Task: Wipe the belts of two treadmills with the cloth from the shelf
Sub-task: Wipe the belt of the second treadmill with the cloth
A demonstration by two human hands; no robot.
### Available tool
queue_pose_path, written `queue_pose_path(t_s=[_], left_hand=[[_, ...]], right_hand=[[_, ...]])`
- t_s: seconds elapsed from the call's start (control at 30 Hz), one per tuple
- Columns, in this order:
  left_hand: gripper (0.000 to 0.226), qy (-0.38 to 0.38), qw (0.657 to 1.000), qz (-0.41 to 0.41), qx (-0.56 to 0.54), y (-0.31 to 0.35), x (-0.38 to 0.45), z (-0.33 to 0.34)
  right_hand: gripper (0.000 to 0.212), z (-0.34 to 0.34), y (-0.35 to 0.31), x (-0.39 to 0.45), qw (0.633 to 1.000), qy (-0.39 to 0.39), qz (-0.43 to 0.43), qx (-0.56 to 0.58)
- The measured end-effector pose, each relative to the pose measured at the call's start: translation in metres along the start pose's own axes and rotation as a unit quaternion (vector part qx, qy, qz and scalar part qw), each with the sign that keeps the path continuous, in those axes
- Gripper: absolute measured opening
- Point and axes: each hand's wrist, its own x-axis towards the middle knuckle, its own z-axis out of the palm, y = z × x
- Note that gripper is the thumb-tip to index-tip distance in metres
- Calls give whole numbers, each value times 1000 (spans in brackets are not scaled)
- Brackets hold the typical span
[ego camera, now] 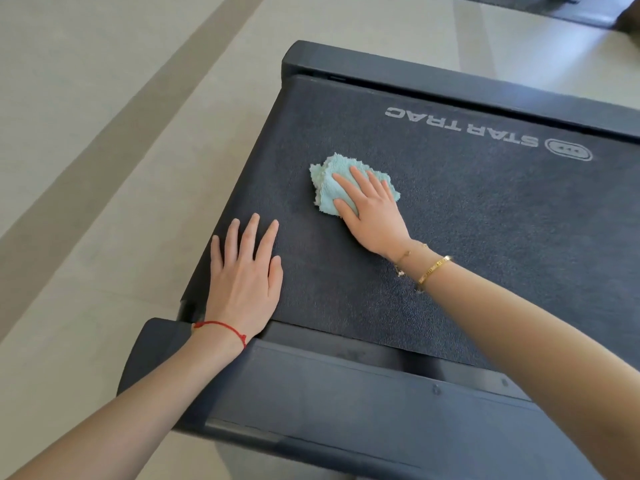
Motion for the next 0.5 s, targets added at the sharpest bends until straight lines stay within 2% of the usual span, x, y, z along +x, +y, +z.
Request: queue_pose_path(t_s=[0.2,0.3,0.37,0.5], left_hand=[[58,9,1000,-3,13,0,3,2],[57,12,1000,-5,21,1,4,3],[57,13,1000,-7,24,1,4,2],[58,7,1000,-11,27,1,4,2]], right_hand=[[51,5,-4,78,998,5,62,-16],[51,10,-17,103,998,1,63,-24],[51,12,-24,100,999,0,31,-16],[49,15,-39,49,995,-18,-98,28]])
